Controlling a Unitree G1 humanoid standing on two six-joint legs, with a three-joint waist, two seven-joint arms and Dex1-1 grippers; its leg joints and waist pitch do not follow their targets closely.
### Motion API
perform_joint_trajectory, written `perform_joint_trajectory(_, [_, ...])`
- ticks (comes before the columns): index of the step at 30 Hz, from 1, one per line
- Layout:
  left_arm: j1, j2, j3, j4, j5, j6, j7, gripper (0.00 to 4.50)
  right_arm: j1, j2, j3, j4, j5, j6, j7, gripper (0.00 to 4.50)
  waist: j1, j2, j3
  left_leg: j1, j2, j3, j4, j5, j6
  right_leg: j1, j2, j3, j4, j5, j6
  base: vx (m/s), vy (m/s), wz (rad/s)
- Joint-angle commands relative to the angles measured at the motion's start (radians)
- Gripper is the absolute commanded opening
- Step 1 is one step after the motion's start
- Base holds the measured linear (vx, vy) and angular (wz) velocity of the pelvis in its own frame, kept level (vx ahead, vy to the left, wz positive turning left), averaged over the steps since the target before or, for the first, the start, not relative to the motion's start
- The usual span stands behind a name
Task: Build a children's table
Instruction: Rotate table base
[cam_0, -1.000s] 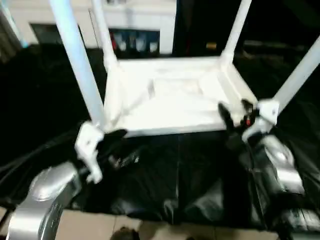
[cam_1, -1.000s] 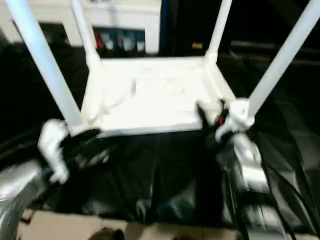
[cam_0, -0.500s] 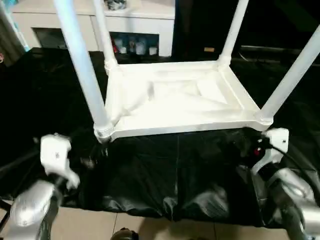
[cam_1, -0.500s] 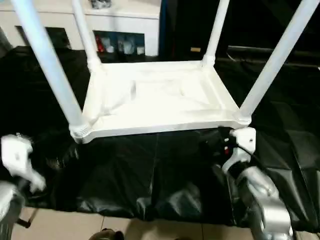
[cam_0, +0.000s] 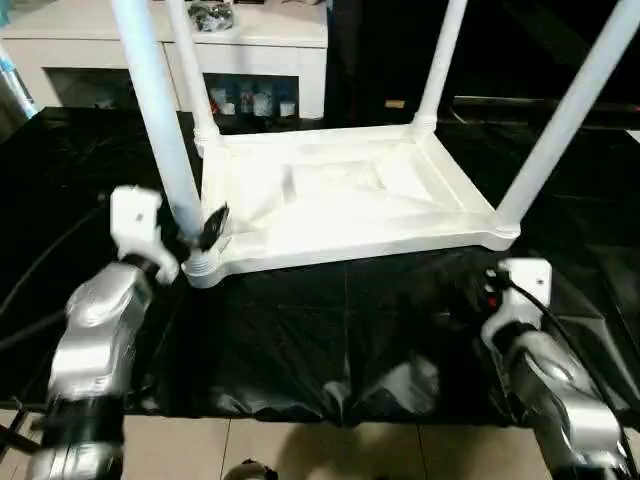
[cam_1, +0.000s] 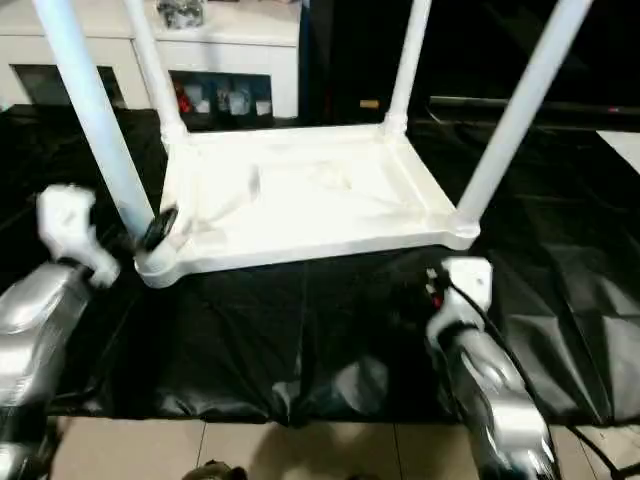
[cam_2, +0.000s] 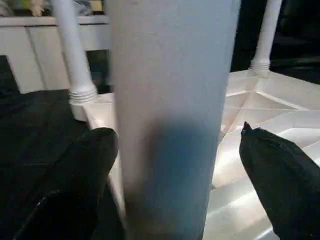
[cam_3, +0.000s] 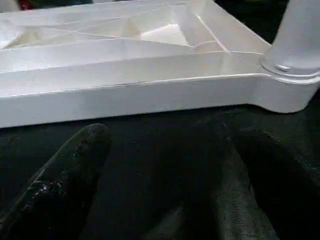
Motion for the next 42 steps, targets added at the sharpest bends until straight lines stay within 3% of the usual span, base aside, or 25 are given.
perform_joint_trajectory(1, [-0.035, 0.001, -0.015, 0.053, 0.000, -0.008, -0.017, 4.47, -0.027, 0.005, -0.018, 0.041, -0.010, -0.017, -0.019, 4.50, -0.005, 0.009, -0.051, 0.045, 0.047, -0.042, -0.097, -0.650, -0.096, 0.002, -0.061, 0.024, -0.102, -0.551, -0.078, 0.000, 0.000, 0.00])
perform_joint_trajectory(5, [-0.099, -0.013, -0.040, 0.113, -0.067, 0.008, -0.155, 4.47, -0.138, 0.022, -0.029, 0.193, -0.005, -0.075, 0.007, 4.50, -0.004, 0.014, -0.055, 0.044, 0.051, -0.044, -0.098, -0.656, -0.095, 0.008, -0.065, 0.021, -0.095, -0.511, -0.100, 0.000, 0.000, 0.00])
perform_joint_trajectory(7, [-0.097, -0.006, -0.054, 0.117, -0.070, 0.015, -0.194, 4.47, -0.163, 0.021, -0.030, 0.238, -0.009, -0.086, 0.013, 4.50, 0.001, 0.016, -0.054, 0.056, 0.051, -0.036, -0.096, -0.659, -0.096, -0.006, -0.064, 0.028, -0.097, -0.490, -0.120, 0.000, 0.000, 0.00])
perform_joint_trajectory(9, [-0.085, 0.016, -0.090, 0.117, -0.092, 0.053, -0.306, 4.47, -0.234, 0.015, -0.027, 0.363, -0.020, -0.113, 0.042, 4.50, 0.001, 0.018, -0.055, 0.050, 0.052, -0.035, -0.099, -0.652, -0.095, 0.001, -0.062, 0.029, -0.090, -0.464, -0.136, 0.000, 0.000, 0.00])
perform_joint_trajectory(10, [-0.070, 0.029, -0.103, 0.097, -0.118, 0.088, -0.367, 4.47, -0.270, 0.008, -0.024, 0.431, -0.030, -0.132, 0.056, 4.50, 0.003, 0.017, -0.056, 0.053, 0.052, -0.034, -0.098, -0.653, -0.097, -0.003, -0.063, 0.030, -0.088, -0.458, -0.141, 0.000, 0.000, 0.00])
perform_joint_trajectory(11, [-0.055, 0.042, -0.116, 0.074, -0.148, 0.129, -0.422, 4.47, -0.307, 0.002, -0.021, 0.498, -0.039, -0.147, 0.069, 4.50, 0.001, 0.011, -0.058, 0.050, 0.052, -0.034, -0.095, -0.639, -0.096, 0.003, -0.070, 0.030, -0.080, -0.456, -0.159, 0.000, 0.000, 0.00])
perform_joint_trajectory(12, [-0.043, 0.051, -0.125, 0.054, -0.169, 0.156, -0.460, 4.47, -0.333, -0.002, -0.020, 0.544, -0.045, -0.156, 0.078, 4.50, 0.001, 0.013, -0.055, 0.046, 0.052, -0.031, -0.098, -0.629, -0.093, 0.003, -0.067, 0.031, -0.083, -0.457, -0.159, 0.000, 0.000, 0.00])
perform_joint_trajectory(13, [-0.032, 0.060, -0.136, 0.037, -0.185, 0.175, -0.493, 4.47, -0.357, -0.005, -0.020, 0.588, -0.050, -0.169, 0.086, 4.50, 0.001, 0.003, -0.056, 0.047, 0.053, -0.025, -0.097, -0.611, -0.089, -0.001, -0.066, 0.035, -0.083, -0.447, -0.166, 0.000, 0.000, 0.00])
perform_joint_trajectory(14, [-0.015, 0.073, -0.153, 0.002, -0.209, 0.204, -0.533, 4.47, -0.386, -0.006, -0.017, 0.637, -0.055, -0.177, 0.104, 4.50, 0.004, 0.007, -0.059, 0.050, 0.052, -0.026, -0.092, -0.600, -0.088, -0.002, -0.070, 0.037, -0.077, -0.439, -0.176, 0.000, 0.000, 0.00])
perform_joint_trajectory(16, [0.001, 0.085, -0.169, -0.030, -0.232, 0.229, -0.571, 4.47, -0.415, -0.007, -0.015, 0.688, -0.061, -0.188, 0.124, 4.50, 0.003, 0.003, -0.061, 0.040, 0.055, -0.024, -0.094, -0.553, -0.076, 0.007, -0.073, 0.040, -0.071, -0.416, -0.191, 0.000, 0.000, 0.00])
perform_joint_trajectory(17, [0.018, 0.091, -0.182, -0.070, -0.258, 0.258, -0.595, 4.47, -0.435, -0.007, -0.005, 0.723, -0.074, -0.198, 0.133, 4.50, 0.003, -0.006, -0.061, 0.038, 0.055, -0.018, -0.094, -0.521, -0.066, 0.008, -0.069, 0.041, -0.072, -0.405, -0.192, 0.000, 0.000, 0.00])
perform_joint_trajectory(18, [0.038, 0.095, -0.198, -0.127, -0.289, 0.292, -0.614, 4.47, -0.456, -0.006, 0.006, 0.761, -0.086, -0.209, 0.146, 4.50, 0.006, -0.003, -0.063, 0.036, 0.055, -0.017, -0.091, -0.484, -0.061, 0.010, -0.072, 0.043, -0.064, -0.379, -0.206, 0.000, 0.000, 0.00])
perform_joint_trajectory(19, [0.041, 0.095, -0.201, -0.136, -0.293, 0.296, -0.616, 4.47, -0.459, -0.005, 0.007, 0.766, -0.088, -0.210, 0.148, 4.50, 0.002, -0.018, -0.064, 0.025, 0.056, -0.016, -0.091, -0.439, -0.046, 0.019, -0.072, 0.042, -0.059, -0.375, -0.206, 0.000, 0.000, 0.00])
perform_joint_trajectory(20, [0.060, 0.093, -0.217, -0.200, -0.324, 0.329, -0.619, 4.47, -0.476, 0.000, 0.016, 0.791, -0.094, -0.217, 0.164, 4.50, 0.004, -0.023, -0.065, 0.027, 0.058, -0.013, -0.091, -0.422, -0.043, 0.019, -0.073, 0.043, -0.061, -0.373, -0.205, 0.000, 0.000, 0.00])
perform_joint_trajectory(21, [0.060, 0.093, -0.217, -0.200, -0.324, 0.329, -0.619, 4.47, -0.476, 0.000, 0.016, 0.791, -0.094, -0.217, 0.164, 4.50, 0.001, -0.016, -0.067, 0.023, 0.059, -0.012, -0.091, -0.388, -0.041, 0.021, -0.068, 0.043, -0.056, -0.335, -0.211, 0.052, -0.024, -0.10])
perform_joint_trajectory(22, [0.073, 0.088, -0.229, -0.247, -0.340, 0.344, -0.621, 4.47, -0.490, 0.008, 0.017, 0.813, -0.092, -0.231, 0.184, 4.50, -0.001, -0.031, -0.066, 0.023, 0.060, -0.008, -0.092, -0.376, -0.037, 0.021, -0.064, 0.042, -0.057, -0.325, -0.209, 0.000, 0.000, 0.00])
perform_joint_trajectory(23, [0.074, 0.087, -0.230, -0.252, -0.342, 0.346, -0.621, 4.47, -0.492, 0.009, 0.017, 0.816, -0.091, -0.233, 0.186, 4.50, -0.002, -0.027, -0.069, 0.024, 0.060, -0.007, -0.090, -0.358, -0.038, 0.021, -0.063, 0.042, -0.051, -0.299, -0.214, 0.000, 0.000, 0.00])
perform_joint_trajectory(25, [0.106, 0.067, -0.253, -0.375, -0.424, 0.421, -0.617, 4.47, -0.504, 0.031, 0.043, 0.822, -0.099, -0.256, 0.251, 4.50, -0.009, -0.035, -0.071, 0.018, 0.061, -0.007, -0.090, -0.341, -0.040, 0.027, -0.060, 0.041, -0.043, -0.260, -0.224, 0.000, 0.000, 0.00])
perform_joint_trajectory(28, [0.122, 0.060, -0.264, -0.445, -0.475, 0.474, -0.620, 4.47, -0.515, 0.044, 0.053, 0.843, -0.109, -0.281, 0.285, 4.50, -0.018, -0.037, -0.073, 0.021, 0.060, -0.003, -0.085, -0.331, -0.034, 0.025, -0.055, 0.041, -0.041, -0.225, -0.242, 0.000, 0.000, 0.00])
perform_joint_trajectory(29, [0.129, 0.054, -0.272, -0.480, -0.503, 0.501, -0.616, 4.47, -0.520, 0.053, 0.056, 0.855, -0.112, -0.294, 0.306, 4.50, -0.022, -0.040, -0.076, 0.016, 0.058, -0.002, -0.082, -0.303, -0.022, 0.032, -0.056, 0.042, -0.036, -0.205, -0.251, 0.000, 0.000, 0.00])
perform_joint_trajectory(35, [0.139, -0.002, -0.336, -0.602, -0.594, 0.590, -0.580, 4.47, -0.516, 0.092, 0.086, 0.871, -0.131, -0.328, 0.373, 4.50, -0.027, -0.049, -0.079, 0.006, 0.055, 0.007, -0.064, -0.182, 0.030, 0.035, -0.054, 0.044, -0.025, -0.121, -0.277, 0.000, 0.000, 0.00])
perform_joint_trajectory(37, [0.136, -0.020, -0.347, -0.614, -0.597, 0.605, -0.563, 4.47, -0.516, 0.098, 0.091, 0.880, -0.140, -0.338, 0.381, 4.50, -0.029, -0.047, -0.077, 0.007, 0.057, 0.008, -0.064, -0.187, 0.031, 0.033, -0.051, 0.043, -0.027, -0.143, -0.278, 0.000, 0.000, 0.00])
perform_joint_trajectory(42, [0.106, -0.056, -0.390, -0.596, -0.565, 0.607, -0.540, 4.47, -0.521, 0.109, 0.091, 0.901, -0.144, -0.351, 0.417, 4.50, -0.029, -0.046, -0.069, 0.018, 0.061, 0.009, -0.069, -0.281, -0.009, 0.024, -0.047, 0.043, -0.043, -0.287, -0.238, 0.000, 0.000, 0.00])
